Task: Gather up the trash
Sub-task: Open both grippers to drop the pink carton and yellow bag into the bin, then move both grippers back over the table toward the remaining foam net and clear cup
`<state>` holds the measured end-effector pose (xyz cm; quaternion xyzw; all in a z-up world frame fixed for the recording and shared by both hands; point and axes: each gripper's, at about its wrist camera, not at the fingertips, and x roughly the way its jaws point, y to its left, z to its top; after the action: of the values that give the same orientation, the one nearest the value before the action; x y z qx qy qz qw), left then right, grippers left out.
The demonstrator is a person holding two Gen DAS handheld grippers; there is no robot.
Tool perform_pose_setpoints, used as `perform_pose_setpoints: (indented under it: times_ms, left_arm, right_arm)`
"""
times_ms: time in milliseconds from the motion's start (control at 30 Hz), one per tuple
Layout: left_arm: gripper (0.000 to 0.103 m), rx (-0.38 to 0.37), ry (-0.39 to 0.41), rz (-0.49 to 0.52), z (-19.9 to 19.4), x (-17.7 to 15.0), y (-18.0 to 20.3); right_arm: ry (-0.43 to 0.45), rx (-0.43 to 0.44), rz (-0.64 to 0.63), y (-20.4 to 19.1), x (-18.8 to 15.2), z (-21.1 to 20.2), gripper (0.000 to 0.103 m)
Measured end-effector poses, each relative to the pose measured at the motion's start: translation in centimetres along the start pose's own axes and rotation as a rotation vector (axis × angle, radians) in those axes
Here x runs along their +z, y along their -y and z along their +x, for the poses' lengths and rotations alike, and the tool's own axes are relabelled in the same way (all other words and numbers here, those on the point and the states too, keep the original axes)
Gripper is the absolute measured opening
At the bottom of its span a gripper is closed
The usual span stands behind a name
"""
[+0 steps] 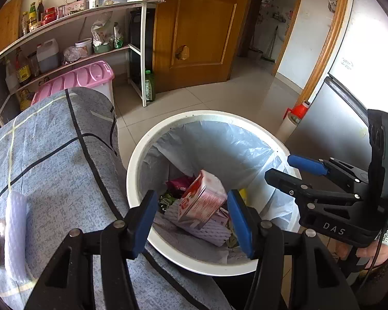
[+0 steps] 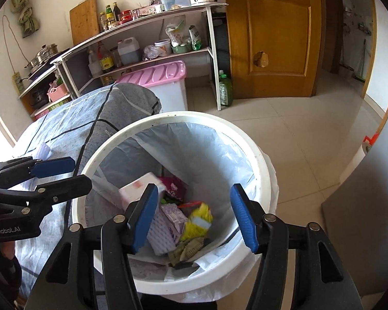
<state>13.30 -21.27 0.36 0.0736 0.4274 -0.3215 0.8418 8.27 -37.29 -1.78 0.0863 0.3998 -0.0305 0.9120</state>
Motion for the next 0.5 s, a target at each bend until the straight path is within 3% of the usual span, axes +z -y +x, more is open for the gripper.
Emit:
perform_pose_setpoints:
  times_ms: [267,500]
  left_arm:
    - [0.062,0.017,0.041,-0.025,-2.3,-0.6,-1.4]
    - [0.063,0.079,0.081,-0.068,-5.1,-2.5,-4.1]
  right_arm:
    - [0.018,-0.008,-0.008,-1.4,-0.2,-1.2,0.059]
    - [0.033,0.012,-0.044,-4.6,-0.3,-2.1,0.059]
